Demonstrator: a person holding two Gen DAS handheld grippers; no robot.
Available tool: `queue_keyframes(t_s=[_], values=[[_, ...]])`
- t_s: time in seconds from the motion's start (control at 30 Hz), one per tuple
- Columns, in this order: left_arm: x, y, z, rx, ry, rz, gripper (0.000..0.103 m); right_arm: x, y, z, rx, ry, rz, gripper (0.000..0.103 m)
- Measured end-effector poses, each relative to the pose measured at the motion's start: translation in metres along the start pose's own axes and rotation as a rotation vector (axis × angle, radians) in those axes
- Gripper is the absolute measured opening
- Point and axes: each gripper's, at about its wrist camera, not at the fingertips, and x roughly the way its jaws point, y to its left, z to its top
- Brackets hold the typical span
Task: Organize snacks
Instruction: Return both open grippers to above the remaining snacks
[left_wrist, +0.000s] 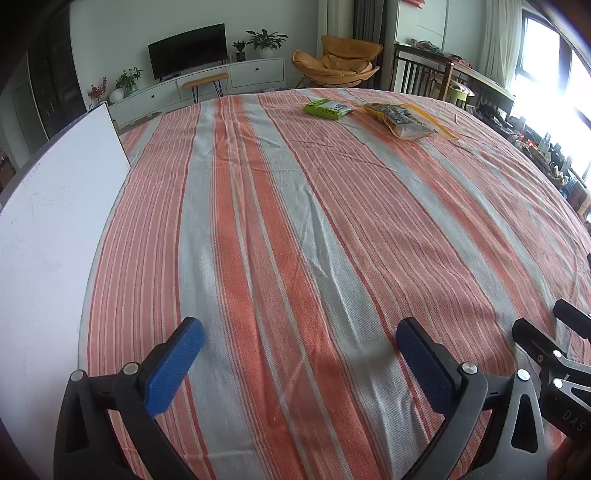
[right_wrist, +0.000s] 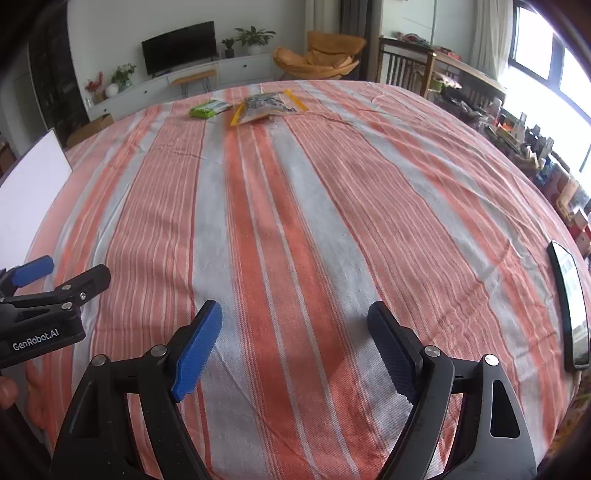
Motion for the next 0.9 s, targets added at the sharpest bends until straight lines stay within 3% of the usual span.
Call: queue_keyframes(t_s=[0.7,0.8,0.9], values=[[0.022,0.017,0.032,-0.033,0.001,0.024,0.103,-0.001,-0.003,0.001,0.006,0.011,0.031,0.084],[0.022,0.017,0.032,-0.033,0.001,0.024,0.103,0.002,-0.021,0.017,0.117,0.017,0.087,0.084],[0.022,0.017,0.032,-0.034,0.001,0.024,0.103,0.015,-0.031,0.06,0.164,-0.015,0.139,0.084]])
